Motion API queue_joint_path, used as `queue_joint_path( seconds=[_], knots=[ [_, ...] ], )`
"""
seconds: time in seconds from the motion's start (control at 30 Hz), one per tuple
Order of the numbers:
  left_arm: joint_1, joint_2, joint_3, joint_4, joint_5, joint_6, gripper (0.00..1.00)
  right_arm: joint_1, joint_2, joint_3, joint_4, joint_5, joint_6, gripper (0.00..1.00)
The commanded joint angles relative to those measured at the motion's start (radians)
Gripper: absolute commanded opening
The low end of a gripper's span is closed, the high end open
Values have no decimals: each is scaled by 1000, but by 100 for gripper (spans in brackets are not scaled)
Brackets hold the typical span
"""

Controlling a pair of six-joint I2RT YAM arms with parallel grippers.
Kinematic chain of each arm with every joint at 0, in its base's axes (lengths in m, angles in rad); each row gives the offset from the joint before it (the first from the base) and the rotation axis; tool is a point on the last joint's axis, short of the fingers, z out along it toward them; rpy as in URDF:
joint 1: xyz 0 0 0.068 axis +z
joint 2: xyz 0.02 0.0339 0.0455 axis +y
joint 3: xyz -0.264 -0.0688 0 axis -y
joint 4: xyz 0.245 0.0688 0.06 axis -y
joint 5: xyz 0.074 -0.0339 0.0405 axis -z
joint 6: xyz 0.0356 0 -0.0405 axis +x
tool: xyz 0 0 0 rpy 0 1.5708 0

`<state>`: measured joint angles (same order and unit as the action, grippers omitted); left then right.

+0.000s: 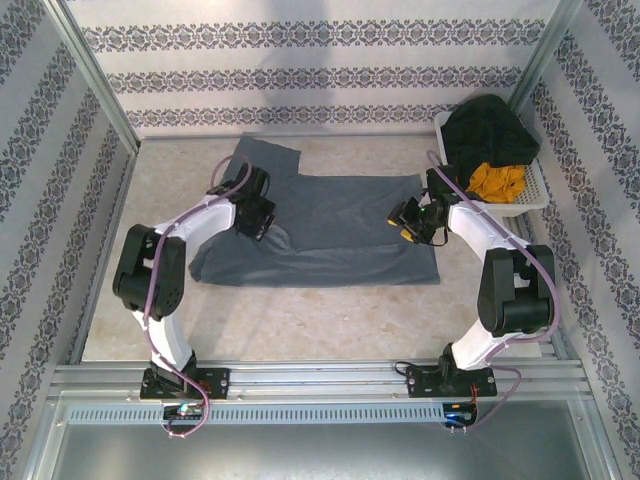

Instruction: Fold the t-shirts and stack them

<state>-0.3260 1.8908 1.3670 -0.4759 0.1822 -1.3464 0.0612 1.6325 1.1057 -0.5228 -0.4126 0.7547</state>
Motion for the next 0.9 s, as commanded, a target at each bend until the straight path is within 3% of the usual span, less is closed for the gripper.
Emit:
queue_joint_path(
  seconds=[0.0,0.33,0.43,0.5,0.57,0.67,0.87],
  knots=[
    [-23,74,113,-59,38,140,0,-7,-21,-6,-22,3,-12,48],
    [-39,181,208,-113,37,290,3,-32,-56,-63,-30,77,43,42],
    [-39,157,206,-116,-22,324,44,-57,-83,-107,-21,158,94,40],
    [-40,100,183,-104,-57,337,57,-66,-93,-120,-26,236,131,37],
    [-38,43,155,-116,-91,350,56,-73,-88,-124,-21,285,160,34],
    [-20,-57,60,-131,-109,344,46,-82,-48,-113,14,304,186,32],
    [98,-183,-213,-78,-24,299,26,-83,64,-21,-31,357,175,33]
  ],
)
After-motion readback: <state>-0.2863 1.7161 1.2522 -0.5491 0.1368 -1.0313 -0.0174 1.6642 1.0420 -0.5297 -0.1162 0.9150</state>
